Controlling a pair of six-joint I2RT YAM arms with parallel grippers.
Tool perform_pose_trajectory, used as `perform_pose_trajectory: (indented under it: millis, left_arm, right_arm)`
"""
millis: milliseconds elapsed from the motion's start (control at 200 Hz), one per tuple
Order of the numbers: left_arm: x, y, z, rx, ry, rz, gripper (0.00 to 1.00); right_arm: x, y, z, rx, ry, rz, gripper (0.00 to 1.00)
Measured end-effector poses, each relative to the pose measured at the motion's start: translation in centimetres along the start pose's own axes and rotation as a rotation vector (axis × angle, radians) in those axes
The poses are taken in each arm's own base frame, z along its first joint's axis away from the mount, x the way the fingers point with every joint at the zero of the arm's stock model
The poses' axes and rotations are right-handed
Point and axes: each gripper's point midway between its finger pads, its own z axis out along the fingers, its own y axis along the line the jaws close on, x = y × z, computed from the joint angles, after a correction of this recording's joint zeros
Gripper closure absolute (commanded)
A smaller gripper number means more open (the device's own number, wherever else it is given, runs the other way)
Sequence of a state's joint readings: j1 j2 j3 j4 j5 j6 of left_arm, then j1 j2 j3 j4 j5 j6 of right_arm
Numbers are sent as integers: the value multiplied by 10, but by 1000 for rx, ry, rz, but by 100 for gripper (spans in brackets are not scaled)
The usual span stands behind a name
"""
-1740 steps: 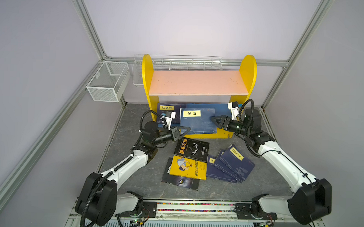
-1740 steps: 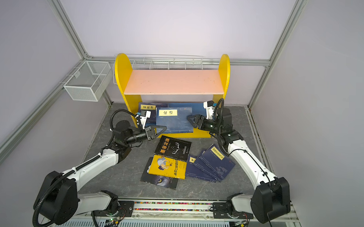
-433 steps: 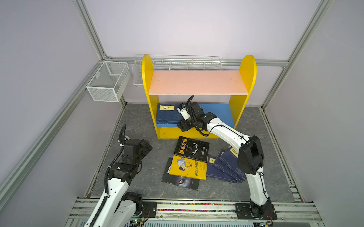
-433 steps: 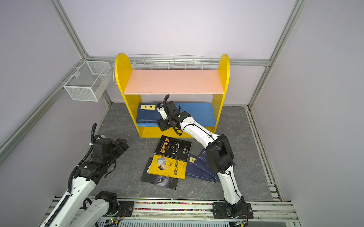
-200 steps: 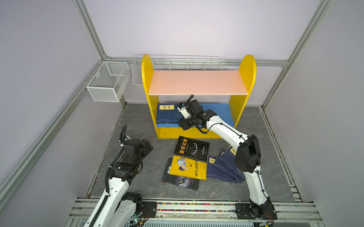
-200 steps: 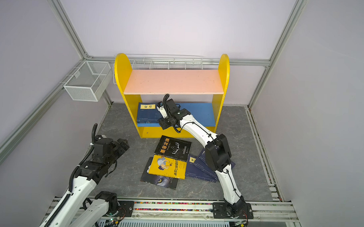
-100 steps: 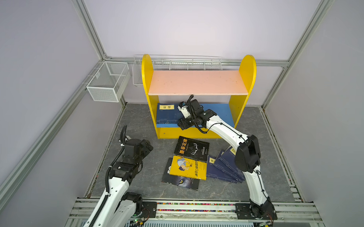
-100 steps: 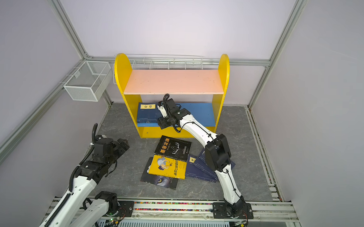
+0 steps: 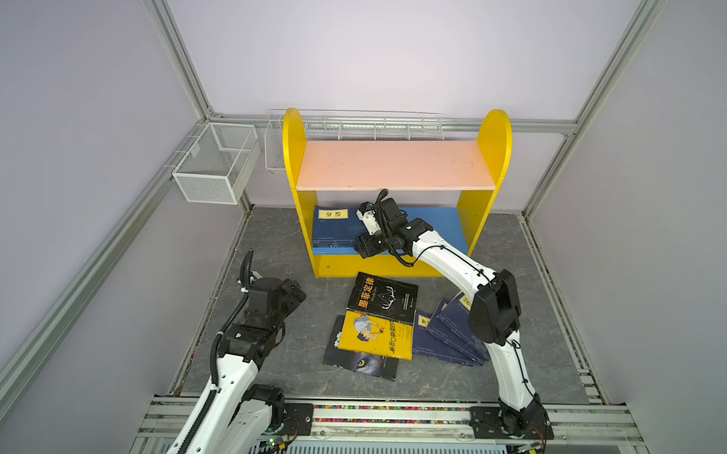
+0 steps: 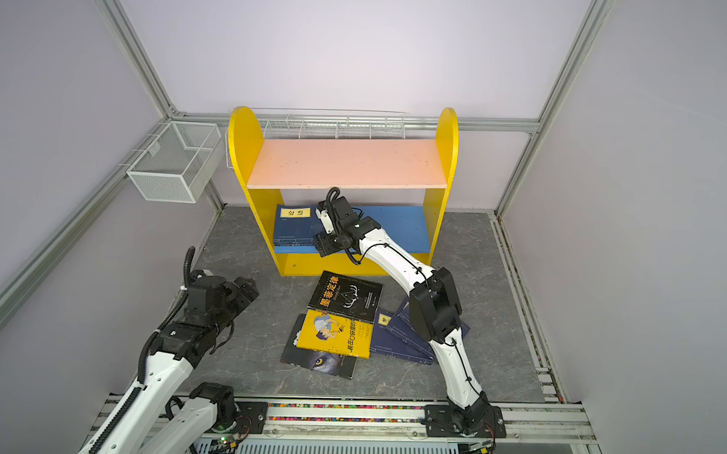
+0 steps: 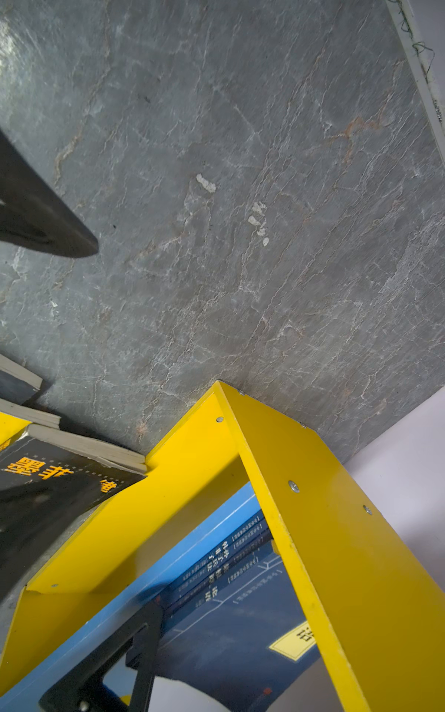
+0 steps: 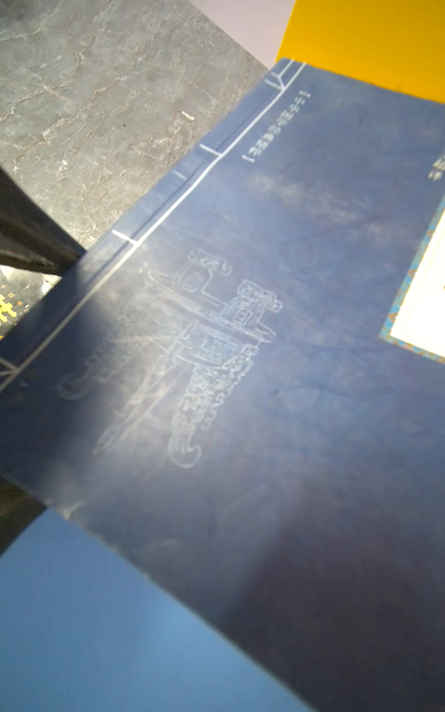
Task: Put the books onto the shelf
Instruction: 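Press the book flat onto the shelf books with the right gripper, then open the right gripper and withdraw it from the shelf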
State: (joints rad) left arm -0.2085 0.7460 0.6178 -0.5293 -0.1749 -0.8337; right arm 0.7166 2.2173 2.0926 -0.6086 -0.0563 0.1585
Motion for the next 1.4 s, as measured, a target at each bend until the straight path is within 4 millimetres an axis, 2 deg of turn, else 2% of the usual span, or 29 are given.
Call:
perform_pose_trajectory:
  millis: [725, 920, 1080, 1220, 1315, 1400]
  left_arm:
    - [0, 0, -1, 3, -2, -1, 11]
    - [0, 0, -1, 4, -3, 1, 12]
    - [0, 0, -1, 3, -2, 27, 11]
    - [-1, -4, 1, 23, -7, 54, 10]
    - [5, -10, 9, 41, 5, 78, 9]
    - [19, -20, 18, 58, 44, 131, 8]
  right_arm:
    - [-4, 0, 2, -8, -17, 79, 31]
    - [-4, 2, 3, -3, -25, 75, 21]
    - [-3, 3, 0, 6, -102, 56, 14]
    - [11, -4, -20, 58, -142, 62, 13]
    - [14, -13, -49, 104, -188, 95, 13]
    - [16, -19, -81, 141, -235, 135, 13]
